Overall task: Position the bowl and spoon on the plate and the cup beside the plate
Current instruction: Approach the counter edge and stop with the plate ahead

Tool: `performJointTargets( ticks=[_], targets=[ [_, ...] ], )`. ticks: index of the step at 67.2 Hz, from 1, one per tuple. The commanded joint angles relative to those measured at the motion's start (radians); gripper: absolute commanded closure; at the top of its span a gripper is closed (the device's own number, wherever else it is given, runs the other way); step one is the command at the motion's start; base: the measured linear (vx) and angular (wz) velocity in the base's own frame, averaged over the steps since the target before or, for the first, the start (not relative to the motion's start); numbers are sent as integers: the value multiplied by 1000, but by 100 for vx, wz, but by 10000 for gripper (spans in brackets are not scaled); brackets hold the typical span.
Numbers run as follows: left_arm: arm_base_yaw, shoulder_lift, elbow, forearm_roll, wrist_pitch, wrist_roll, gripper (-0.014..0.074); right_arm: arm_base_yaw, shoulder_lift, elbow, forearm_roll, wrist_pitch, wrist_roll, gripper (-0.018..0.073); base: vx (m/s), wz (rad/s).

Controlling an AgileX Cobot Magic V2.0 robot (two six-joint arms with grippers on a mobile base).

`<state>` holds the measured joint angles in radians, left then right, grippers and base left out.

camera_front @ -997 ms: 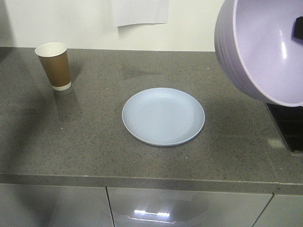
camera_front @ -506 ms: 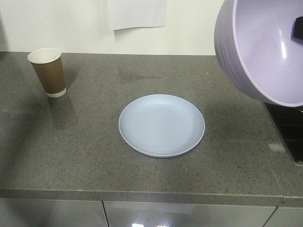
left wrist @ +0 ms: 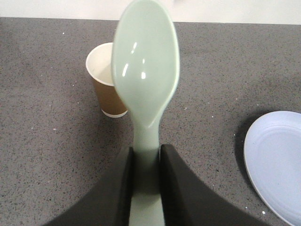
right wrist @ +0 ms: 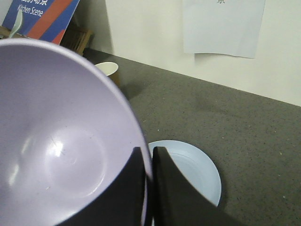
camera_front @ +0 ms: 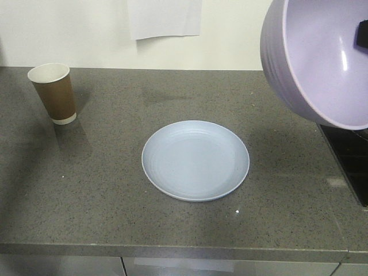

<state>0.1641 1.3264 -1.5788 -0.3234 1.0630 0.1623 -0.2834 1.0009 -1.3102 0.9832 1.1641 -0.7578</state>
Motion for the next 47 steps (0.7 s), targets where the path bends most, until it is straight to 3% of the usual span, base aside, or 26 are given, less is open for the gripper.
performJointTargets(
  ticks=[1,47],
  targets=[
    [-2,-27,-26,-28,-52,0,603,-3,-8,-32,60,-39,-5,565,4,-1],
    [-2,-27,-26,-28,-52,0,603,-3,-8,-32,60,-39,-5,565,4,-1]
  ],
)
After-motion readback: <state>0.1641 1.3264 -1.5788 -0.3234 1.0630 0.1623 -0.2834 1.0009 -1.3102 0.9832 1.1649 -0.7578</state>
